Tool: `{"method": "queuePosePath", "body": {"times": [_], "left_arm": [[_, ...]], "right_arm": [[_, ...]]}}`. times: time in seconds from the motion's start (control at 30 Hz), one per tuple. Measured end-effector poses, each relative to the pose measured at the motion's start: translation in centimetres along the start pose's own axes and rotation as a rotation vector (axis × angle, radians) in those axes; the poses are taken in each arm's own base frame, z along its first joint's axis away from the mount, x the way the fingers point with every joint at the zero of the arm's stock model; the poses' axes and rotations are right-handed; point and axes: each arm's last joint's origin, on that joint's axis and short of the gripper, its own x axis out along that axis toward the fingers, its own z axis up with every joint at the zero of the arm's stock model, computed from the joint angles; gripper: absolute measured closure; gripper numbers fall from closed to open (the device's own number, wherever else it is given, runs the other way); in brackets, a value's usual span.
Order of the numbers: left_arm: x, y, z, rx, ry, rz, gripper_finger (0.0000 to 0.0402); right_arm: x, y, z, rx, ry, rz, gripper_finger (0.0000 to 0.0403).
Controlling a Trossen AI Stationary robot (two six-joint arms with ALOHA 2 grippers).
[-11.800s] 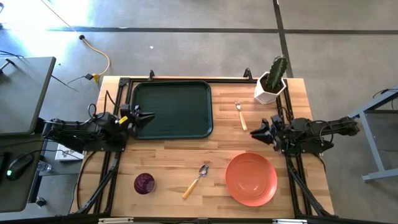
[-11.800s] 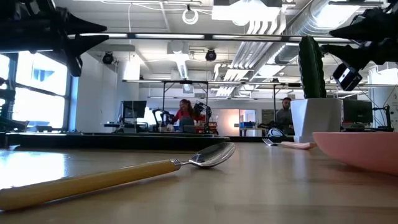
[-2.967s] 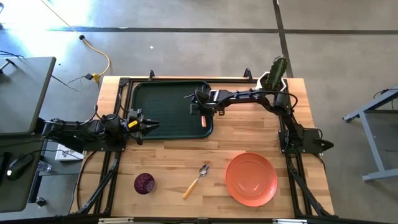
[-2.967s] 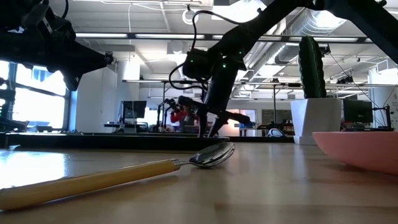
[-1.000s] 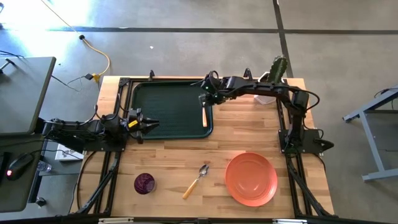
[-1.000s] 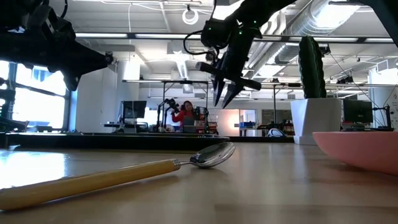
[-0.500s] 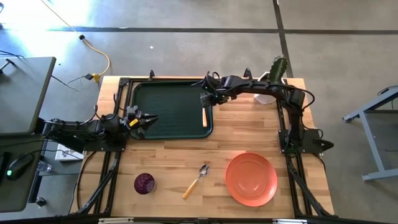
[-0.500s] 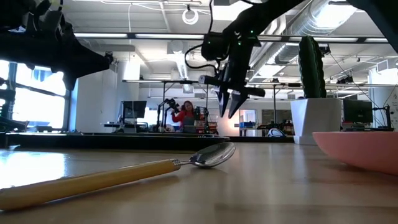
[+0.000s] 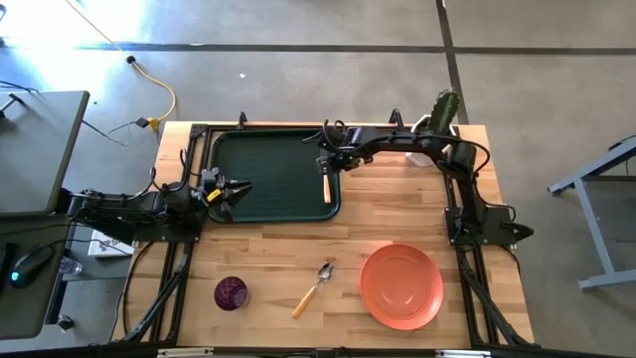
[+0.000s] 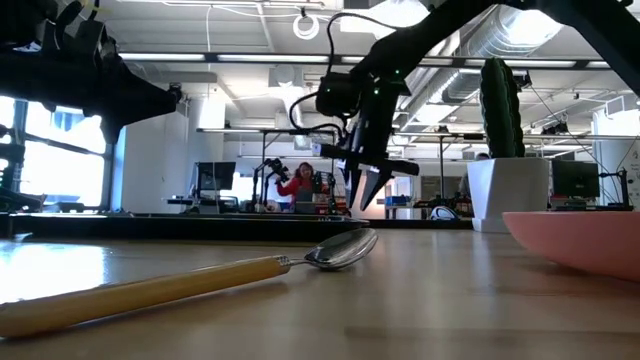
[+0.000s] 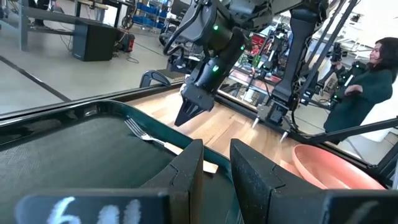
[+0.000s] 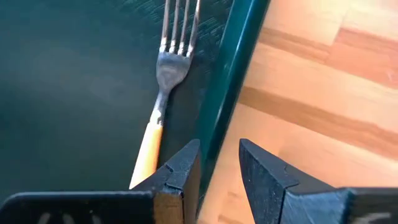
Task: Pick and place plate/cup/fork/spoon on tray
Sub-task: Adjust the black tray
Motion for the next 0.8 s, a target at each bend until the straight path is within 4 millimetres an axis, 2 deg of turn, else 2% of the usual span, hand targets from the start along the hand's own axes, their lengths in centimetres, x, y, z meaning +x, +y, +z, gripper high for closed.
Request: {"method": "queuePosePath", "body": {"times": [0.2,0.6,0.8], "left_arm": [[0.0,0.0,0.0,-0.001,0.001,0.0,0.033],[0.0,0.0,0.0,0.003,0.001,0.0,0.033],[0.0,0.0,0.0,0.006,0.001,-0.001,0.033]], "right_arm": [[1.4,-0.2,0.4,0.01,-0.018,-0.013,0.03],[2.9,-1.0,1.5,0.038,-0.048,-0.037,0.03],[3.3,-1.3,1.3,0.043,-0.022,-0.057,0.03]]}}
